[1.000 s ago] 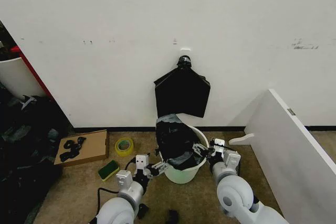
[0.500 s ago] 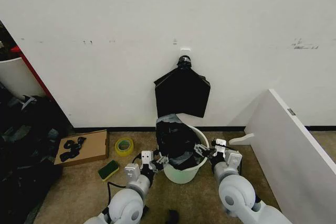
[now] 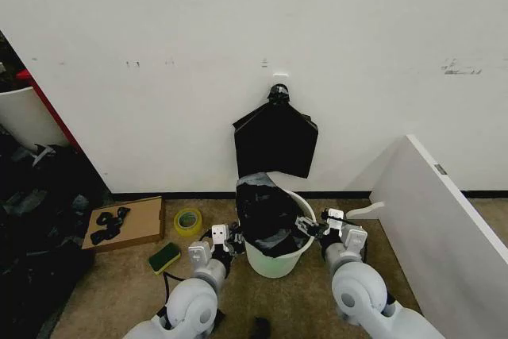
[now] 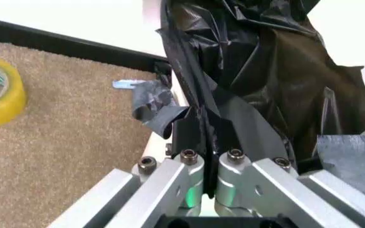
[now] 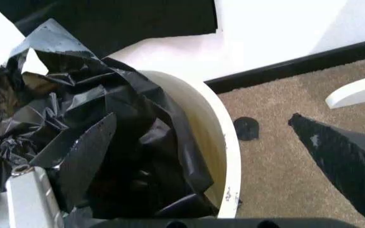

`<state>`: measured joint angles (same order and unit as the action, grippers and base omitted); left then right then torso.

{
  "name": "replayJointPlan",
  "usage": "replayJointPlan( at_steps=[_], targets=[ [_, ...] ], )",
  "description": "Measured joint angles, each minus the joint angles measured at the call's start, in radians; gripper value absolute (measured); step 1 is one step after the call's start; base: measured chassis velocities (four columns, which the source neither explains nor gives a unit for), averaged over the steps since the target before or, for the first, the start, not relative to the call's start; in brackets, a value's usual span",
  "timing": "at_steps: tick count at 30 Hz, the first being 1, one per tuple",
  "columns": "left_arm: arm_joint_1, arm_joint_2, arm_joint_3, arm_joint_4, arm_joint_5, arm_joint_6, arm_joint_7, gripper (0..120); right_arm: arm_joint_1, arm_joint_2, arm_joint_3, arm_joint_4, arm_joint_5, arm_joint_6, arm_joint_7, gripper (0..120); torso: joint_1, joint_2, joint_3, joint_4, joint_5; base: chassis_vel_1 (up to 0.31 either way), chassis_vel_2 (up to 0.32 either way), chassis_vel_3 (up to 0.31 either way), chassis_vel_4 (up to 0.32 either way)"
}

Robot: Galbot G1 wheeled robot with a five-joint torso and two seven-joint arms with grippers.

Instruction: Place the garbage bag over the trash bin.

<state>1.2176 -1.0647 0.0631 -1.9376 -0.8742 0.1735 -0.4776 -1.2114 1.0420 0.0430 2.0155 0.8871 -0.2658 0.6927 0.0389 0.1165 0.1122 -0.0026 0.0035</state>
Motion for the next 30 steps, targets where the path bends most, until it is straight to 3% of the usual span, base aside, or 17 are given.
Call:
replayJointPlan(
  at_steps=[11,21,26,30],
  targets=[
    [0.085,0.054,-0.082,-0.055,-0.001,0.0,0.008,0,0.0,0.006,0.0,-0.003,-0.006,0.0,0.0,100,0.0,0.0,0.0,0.0002,0.0,0.0,0.0,0.0,0.0],
    [0.045,0.035,-0.081,0.038,-0.011,0.045,0.007,0,-0.008,0.007,-0.002,0.021,-0.011,0.0,0.01,100,0.0,0.0,0.0,-0.0002,-0.0001,0.0,0.0,0.0,0.0],
    [0.044,0.031,-0.074,0.041,-0.006,0.046,0.006,0,-0.015,0.007,0.001,0.027,-0.015,0.0,0.012,100,0.0,0.0,0.0,-0.0001,-0.0001,0.0,0.0,0.0,0.0],
    [0.067,0.045,-0.099,-0.007,0.0,0.055,-0.004,18,-0.016,0.003,0.003,0.027,-0.018,0.001,0.012,100,0.0,0.0,0.0,0.0,0.0001,0.0,0.0,0.0,0.0]
  ],
)
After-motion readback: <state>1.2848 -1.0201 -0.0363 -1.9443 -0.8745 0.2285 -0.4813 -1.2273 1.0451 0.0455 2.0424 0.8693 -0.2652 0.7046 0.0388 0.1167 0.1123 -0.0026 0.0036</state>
